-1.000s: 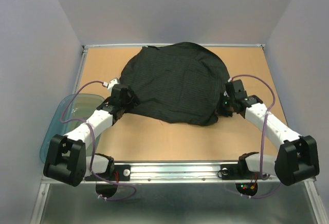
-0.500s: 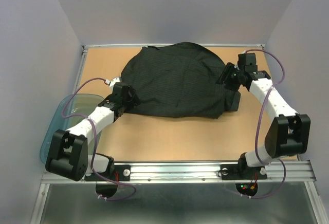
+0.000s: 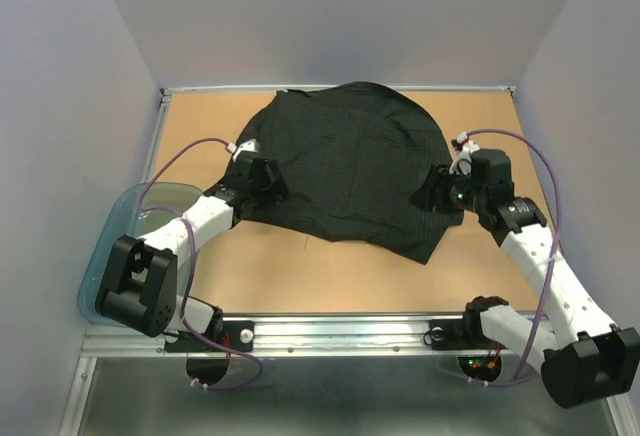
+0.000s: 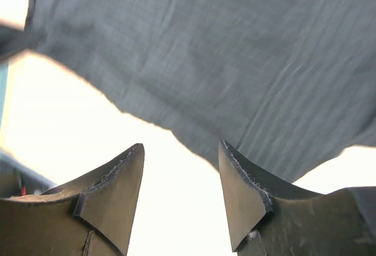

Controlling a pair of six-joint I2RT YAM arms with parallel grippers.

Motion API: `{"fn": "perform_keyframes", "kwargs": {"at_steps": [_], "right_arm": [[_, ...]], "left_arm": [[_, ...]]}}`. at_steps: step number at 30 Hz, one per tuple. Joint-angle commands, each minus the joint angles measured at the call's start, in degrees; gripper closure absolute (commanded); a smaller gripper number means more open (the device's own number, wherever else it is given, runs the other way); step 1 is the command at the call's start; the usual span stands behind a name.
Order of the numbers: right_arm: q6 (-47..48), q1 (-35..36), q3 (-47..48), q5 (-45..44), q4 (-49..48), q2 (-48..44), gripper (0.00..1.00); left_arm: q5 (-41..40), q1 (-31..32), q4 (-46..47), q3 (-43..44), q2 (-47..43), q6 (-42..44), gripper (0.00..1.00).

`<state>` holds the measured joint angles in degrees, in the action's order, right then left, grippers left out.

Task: Fold and stack the long sleeve shirts
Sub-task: Flatten the shirt out

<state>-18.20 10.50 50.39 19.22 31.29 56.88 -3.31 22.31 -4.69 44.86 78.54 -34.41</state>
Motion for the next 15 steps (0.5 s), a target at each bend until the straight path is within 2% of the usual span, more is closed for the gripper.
{"fn": "perform_keyframes", "kwargs": {"at_steps": [1, 4, 7, 9, 11, 12, 15], "right_arm": [[-5.95, 9.32, -7.39, -1.98, 1.14, 0.24, 0.41], [-8.60, 15.32, -8.82, -7.77, 2.11, 2.60, 0.41], [-9.75, 25.14, -8.30, -14.98, 2.55, 7.79, 0.41], [-9.14, 28.94, -5.33, -19.03, 3.07, 11.48, 0.41], [-8.44, 33.33, -2.77, -26.93, 3.69, 16.82, 0.40], [-7.48, 34.31, -0.75, -31.13, 4.21, 18.34, 0.40], [-5.01, 36.43, 1.72, -36.08, 5.36, 23.61, 0.38]], "left_arm": [[0.41, 5.11, 2.05, 4.70, 1.61, 2.33, 0.14], [0.23, 8.89, 2.23, 5.76, 2.49, 2.69, 0.14], [0.06, 11.00, 2.23, 5.94, 4.16, 2.33, 0.15], [0.23, 11.27, 1.79, 5.77, 4.69, 2.25, 0.15], [0.32, 11.36, 1.18, 5.59, 4.78, 1.98, 0.15], [0.15, 11.36, 1.00, 5.15, 4.17, 1.98, 0.15], [-0.20, 11.44, 0.91, 4.01, 2.15, 2.24, 0.15]]}}
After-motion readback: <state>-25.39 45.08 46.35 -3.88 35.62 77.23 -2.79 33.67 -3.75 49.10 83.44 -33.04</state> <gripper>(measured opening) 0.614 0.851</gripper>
